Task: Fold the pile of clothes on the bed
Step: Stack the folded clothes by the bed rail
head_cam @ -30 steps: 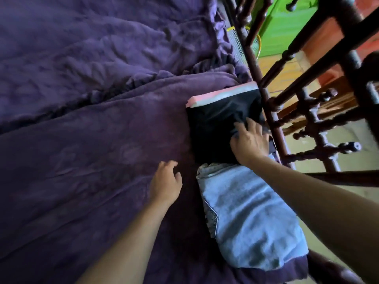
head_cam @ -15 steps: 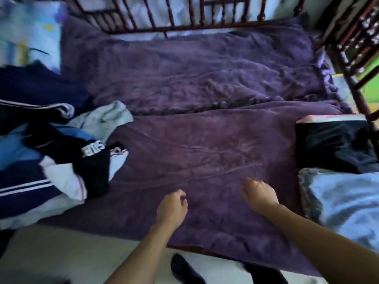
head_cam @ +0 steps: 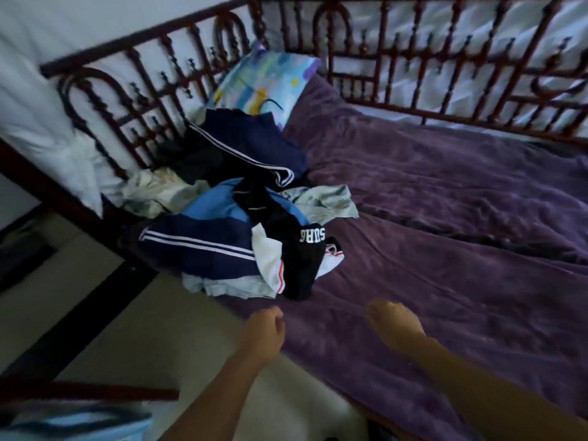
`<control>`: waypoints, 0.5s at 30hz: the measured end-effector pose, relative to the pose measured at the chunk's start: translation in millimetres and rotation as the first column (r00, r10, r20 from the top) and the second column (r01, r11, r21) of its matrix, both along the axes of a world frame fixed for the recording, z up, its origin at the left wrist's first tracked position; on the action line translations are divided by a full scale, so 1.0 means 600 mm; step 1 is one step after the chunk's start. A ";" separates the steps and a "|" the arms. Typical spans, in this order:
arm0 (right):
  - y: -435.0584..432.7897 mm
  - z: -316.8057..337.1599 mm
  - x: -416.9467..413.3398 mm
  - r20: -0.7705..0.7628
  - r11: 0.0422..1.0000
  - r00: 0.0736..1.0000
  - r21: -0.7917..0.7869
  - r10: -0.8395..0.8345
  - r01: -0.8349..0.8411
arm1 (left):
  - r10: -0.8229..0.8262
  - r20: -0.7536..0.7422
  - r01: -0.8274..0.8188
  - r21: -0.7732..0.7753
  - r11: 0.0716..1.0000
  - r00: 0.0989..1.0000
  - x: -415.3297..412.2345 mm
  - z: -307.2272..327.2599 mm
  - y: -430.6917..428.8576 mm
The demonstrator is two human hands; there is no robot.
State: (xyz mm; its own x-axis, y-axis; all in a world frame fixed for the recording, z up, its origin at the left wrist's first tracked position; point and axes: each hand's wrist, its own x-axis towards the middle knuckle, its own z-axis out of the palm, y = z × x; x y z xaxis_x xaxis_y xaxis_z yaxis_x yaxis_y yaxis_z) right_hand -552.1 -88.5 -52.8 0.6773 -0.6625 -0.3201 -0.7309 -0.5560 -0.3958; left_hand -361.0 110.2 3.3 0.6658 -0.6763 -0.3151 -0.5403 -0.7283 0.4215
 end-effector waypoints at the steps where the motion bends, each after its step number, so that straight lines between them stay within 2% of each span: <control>1: 0.000 0.002 0.028 -0.007 1.000 1.000 0.002 0.020 -0.020 | 0.014 -0.005 -0.014 -0.009 1.000 1.000 0.019 0.000 0.014; 8: -0.002 -0.029 0.210 -0.050 0.998 0.998 0.061 0.034 -0.031 | 0.064 -0.027 -0.064 -0.013 0.998 0.998 0.155 -0.023 0.052; 12: -0.011 -0.088 0.314 -0.121 0.993 0.990 0.101 0.067 -0.055 | 0.009 -0.033 -0.008 0.037 0.999 0.999 0.244 -0.060 0.019; 15: -0.012 -0.154 0.378 -0.134 0.991 0.991 0.133 -0.014 0.032 | -0.039 -0.049 0.043 0.082 0.996 0.998 0.308 -0.102 -0.015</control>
State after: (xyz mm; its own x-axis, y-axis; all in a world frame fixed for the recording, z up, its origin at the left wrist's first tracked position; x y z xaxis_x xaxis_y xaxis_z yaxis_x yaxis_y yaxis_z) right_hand -325.3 -96.0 -145.3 0.6080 -0.6223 -0.4930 -0.7938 -0.4868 -0.3645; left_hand -176.0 101.1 -57.8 0.6214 -0.6726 -0.4018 -0.5511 -0.7397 0.3861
